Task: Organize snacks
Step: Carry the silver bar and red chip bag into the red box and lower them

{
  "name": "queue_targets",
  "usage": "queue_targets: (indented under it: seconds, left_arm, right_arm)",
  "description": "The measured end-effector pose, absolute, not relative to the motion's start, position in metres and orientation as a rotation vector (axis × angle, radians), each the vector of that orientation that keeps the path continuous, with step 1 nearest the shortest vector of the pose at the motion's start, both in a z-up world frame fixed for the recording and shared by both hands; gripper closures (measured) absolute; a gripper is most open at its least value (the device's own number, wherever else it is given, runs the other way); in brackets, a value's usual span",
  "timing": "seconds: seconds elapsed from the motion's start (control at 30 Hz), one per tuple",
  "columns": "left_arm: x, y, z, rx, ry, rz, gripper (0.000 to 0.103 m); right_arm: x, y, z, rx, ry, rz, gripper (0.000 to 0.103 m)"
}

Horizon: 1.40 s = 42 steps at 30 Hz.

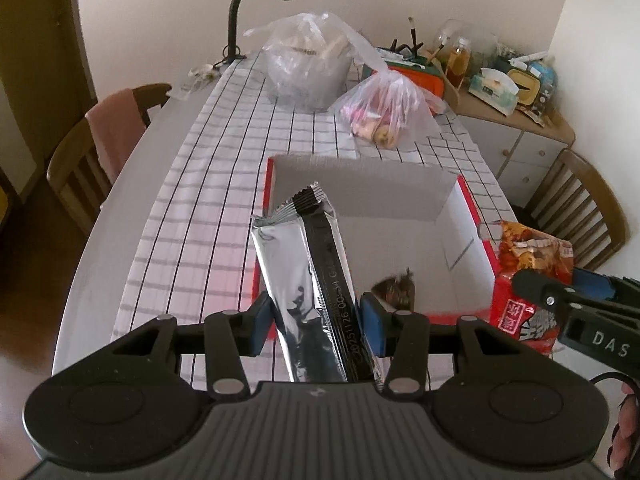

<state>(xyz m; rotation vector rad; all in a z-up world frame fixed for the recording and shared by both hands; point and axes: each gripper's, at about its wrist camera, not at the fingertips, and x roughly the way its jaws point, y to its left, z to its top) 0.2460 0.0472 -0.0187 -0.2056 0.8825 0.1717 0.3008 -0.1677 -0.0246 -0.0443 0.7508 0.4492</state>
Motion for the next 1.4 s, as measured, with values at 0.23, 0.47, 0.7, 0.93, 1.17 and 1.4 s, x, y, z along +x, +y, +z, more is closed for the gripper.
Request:
queue_targets:
  seconds: [0.23,0.47,0.7,0.93,1.17,1.4]
  left_arm:
    - [0.289,0.044,-0.024,-0.161,0.883,0.161,0.056]
    - [0.331,0.048,-0.045,-0.140,0.929,0.168,0.056]
    - [0.368,0.056,-0.072,-0.143,0.994,0.171,0.056]
    - [0.391,0.062,-0.102,-0.164,1.083,0.180,0.056]
    - [0.404,0.061,-0.129,-0.155,1.165,0.181,0.056]
    - [0.408,0.059,-0.139,-0.136,1.194,0.178,0.056]
  right_arm:
    - [0.343,-0.154,-0.036,-0.095,0.773,0.477,0.044]
    - [0.382,-0.137,-0.063,-0.141,0.828,0.501,0.044]
    - [0.410,-0.119,-0.098,-0.191,0.898,0.527,0.044]
    - [0.423,-0.104,-0.122,-0.235,0.944,0.560,0.044]
    - [0.429,-0.097,-0.141,-0.260,0.991,0.582,0.044]
    - [0.431,-0.098,-0.150,-0.260,1.019,0.573,0.042]
